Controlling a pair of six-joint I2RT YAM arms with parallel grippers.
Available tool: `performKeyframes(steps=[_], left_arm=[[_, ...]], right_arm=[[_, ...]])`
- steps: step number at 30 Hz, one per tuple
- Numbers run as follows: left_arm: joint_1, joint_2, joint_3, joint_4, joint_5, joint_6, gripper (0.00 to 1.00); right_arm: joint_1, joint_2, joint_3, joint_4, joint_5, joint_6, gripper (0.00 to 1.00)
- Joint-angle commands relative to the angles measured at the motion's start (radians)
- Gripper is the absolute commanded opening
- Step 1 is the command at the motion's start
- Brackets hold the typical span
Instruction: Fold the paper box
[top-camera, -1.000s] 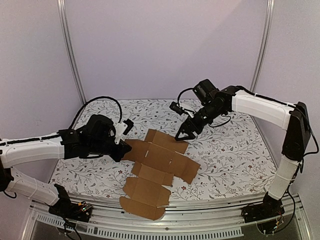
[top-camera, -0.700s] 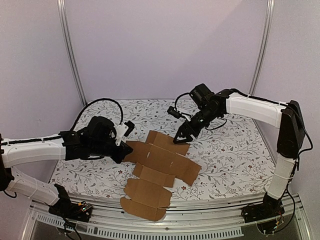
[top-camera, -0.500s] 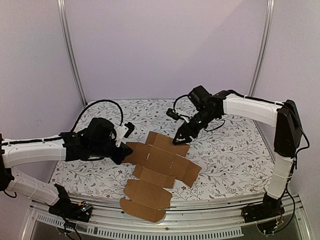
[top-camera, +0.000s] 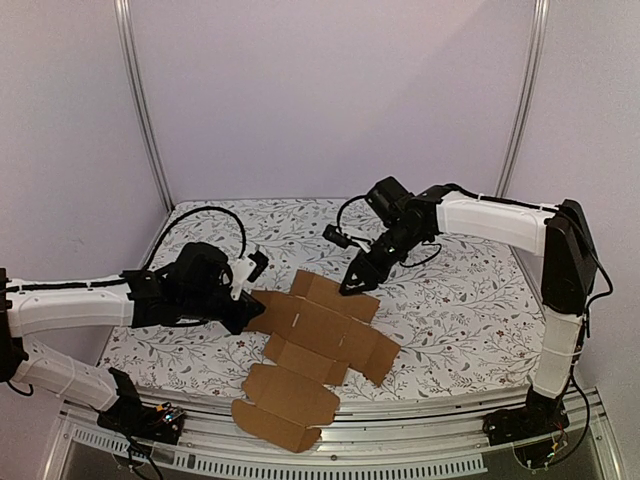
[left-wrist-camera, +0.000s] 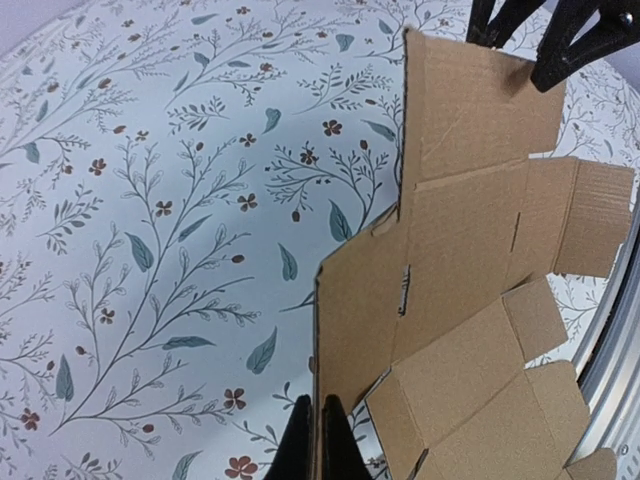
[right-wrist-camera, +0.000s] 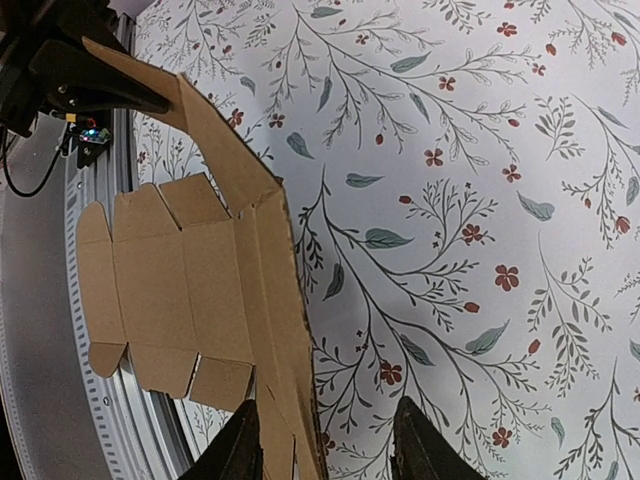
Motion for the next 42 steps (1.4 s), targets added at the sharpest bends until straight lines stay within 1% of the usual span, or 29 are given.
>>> performKeyframes(steps=[1, 15, 21, 26, 29, 34, 35, 39, 41, 42], left_arm=[[-0.013, -0.020, -0.028, 0.037, -0.011, -0.007, 0.00], [-0.013, -0.062, -0.071, 0.070, -0.028, -0.016, 0.00], [-0.012, -0.072, -0.086, 0.082, -0.037, -0.021, 0.00], [-0.012, -0.070, -0.092, 0.094, -0.039, -0.024, 0.00], [-0.012, -0.070, -0.094, 0.095, -0.043, -0.025, 0.00], [-0.012, -0.076, -0.096, 0.086, -0.063, -0.032, 0.01], [-0.011, -0.079, -0.096, 0.081, -0.071, -0.037, 0.05], [-0.010, -0.120, -0.078, 0.049, -0.096, -0.060, 0.30], [-0.009, -0.148, -0.061, 0.015, -0.108, -0.074, 0.39], [-0.008, -0.164, -0.051, -0.005, -0.107, -0.079, 0.42]], right_arm=[[0.014, 0.028, 0.027, 0.001, -0.011, -0.012, 0.41], [0.027, 0.047, 0.015, -0.021, -0.045, -0.028, 0.31], [0.031, 0.031, -0.007, -0.023, -0.051, -0.033, 0.23], [0.035, 0.022, -0.010, -0.025, -0.047, -0.034, 0.10], [0.035, 0.022, -0.010, -0.027, -0.040, -0.036, 0.00], [0.044, 0.009, -0.013, -0.038, -0.019, -0.041, 0.00], [0.049, 0.006, -0.013, -0.042, -0.012, -0.043, 0.00], [0.060, -0.014, -0.018, -0.057, 0.035, -0.041, 0.00], [0.068, -0.032, -0.025, -0.058, 0.076, -0.032, 0.00], [0.074, -0.044, -0.029, -0.060, 0.104, -0.026, 0.00]])
